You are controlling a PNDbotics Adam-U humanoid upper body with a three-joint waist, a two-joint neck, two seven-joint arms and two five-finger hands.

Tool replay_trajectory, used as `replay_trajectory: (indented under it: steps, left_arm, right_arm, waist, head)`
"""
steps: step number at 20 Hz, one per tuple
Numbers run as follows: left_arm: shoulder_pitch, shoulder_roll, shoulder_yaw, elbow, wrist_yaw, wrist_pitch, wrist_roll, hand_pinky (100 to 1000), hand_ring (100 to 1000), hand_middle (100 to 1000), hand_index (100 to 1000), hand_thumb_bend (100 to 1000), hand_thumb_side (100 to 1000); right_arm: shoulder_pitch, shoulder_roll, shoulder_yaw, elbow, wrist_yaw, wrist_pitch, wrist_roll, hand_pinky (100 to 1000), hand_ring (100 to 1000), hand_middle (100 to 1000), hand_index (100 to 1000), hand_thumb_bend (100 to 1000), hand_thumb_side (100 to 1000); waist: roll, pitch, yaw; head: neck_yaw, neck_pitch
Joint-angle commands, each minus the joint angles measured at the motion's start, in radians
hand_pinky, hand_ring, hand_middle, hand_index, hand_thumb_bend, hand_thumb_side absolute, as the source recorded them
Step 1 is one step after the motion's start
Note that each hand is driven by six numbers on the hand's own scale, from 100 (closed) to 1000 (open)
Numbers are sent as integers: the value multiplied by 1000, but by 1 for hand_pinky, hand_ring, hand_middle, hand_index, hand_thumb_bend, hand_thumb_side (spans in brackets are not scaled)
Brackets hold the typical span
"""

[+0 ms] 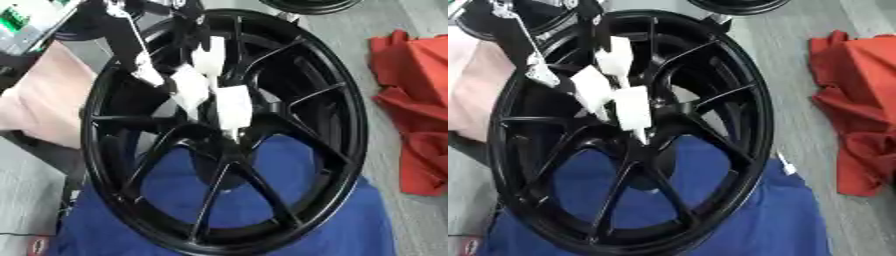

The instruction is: Pull the pin out of the wheel hub.

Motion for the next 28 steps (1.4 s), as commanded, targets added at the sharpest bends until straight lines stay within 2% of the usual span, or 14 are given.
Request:
replay_trajectory:
  steps: [1,2,6,13,28]
  left_arm:
    - [-12,7,-9,9,-12,-8,-3,653,524,633,748,492,220]
    - [-12,6,-10,11,-15,-10,-3,636,499,625,743,492,217]
    - [-15,9,-3,1,-35,-22,-3,646,510,636,752,524,205]
    - [-15,20,-9,-33,-36,-31,-3,643,500,599,745,536,217]
    - [-3,15,-33,-7,-47,-41,-3,614,491,597,736,460,223]
  right_arm:
    - [-13,-24,-12,-10,-7,0,-8,813,665,712,748,100,813]
    - [-13,-24,-12,-10,-8,0,-9,813,665,712,748,100,813]
    - [-9,-24,-10,-8,-9,0,-9,813,664,712,747,100,815]
    - [-8,-23,-10,-7,-12,-2,-12,812,664,711,747,100,814]
    - [-7,-21,-13,-6,-20,-7,-27,811,664,712,747,100,815]
  waist:
    - [-7,-13,-2]
    - [-8,-12,-2]
    - [-11,-12,-1]
    - [-11,-13,3]
    - [-15,-10,-1]
  head:
    - [4,6]
    - [4,6]
    - [4,6]
    - [4,6]
    - [14,6]
